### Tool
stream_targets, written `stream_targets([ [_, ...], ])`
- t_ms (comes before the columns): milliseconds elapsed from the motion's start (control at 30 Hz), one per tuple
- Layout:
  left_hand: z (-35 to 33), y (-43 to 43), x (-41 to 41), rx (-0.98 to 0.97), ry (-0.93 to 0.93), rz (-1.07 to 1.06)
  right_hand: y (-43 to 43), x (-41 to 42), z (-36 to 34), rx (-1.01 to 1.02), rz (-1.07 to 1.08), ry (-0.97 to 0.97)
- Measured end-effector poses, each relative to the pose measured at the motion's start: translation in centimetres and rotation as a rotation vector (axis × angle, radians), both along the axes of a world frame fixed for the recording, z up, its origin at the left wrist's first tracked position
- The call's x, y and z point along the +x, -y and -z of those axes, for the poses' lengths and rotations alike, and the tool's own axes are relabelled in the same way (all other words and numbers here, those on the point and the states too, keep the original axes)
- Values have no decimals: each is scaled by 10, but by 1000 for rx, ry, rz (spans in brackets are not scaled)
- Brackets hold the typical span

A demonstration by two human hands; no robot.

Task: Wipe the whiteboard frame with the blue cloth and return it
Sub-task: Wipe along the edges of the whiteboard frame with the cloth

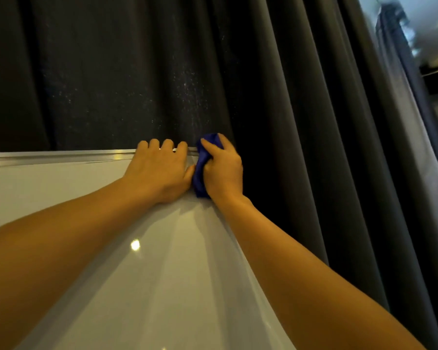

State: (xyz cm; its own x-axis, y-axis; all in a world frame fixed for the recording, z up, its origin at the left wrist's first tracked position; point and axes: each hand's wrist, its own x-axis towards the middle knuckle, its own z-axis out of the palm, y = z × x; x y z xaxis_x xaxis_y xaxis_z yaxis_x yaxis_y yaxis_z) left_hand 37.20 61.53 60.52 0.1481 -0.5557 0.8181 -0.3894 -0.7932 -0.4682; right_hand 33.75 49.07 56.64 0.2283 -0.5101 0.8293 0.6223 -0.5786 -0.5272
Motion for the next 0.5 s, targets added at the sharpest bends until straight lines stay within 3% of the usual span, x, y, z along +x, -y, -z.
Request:
stream_targets([
  [67, 1, -5, 4, 6, -24, -4, -11, 5, 22, -287, 243, -104],
  [133, 2, -9, 7, -7, -58, -12, -15, 1, 50, -422, 370, -217],
  [300, 2, -16, 8, -4, -68, -22, -25, -29, 114, -365, 456, -491],
  [500, -4, -10, -2, 15, -51, -54, -37, -31, 54, -206, 336, -557],
])
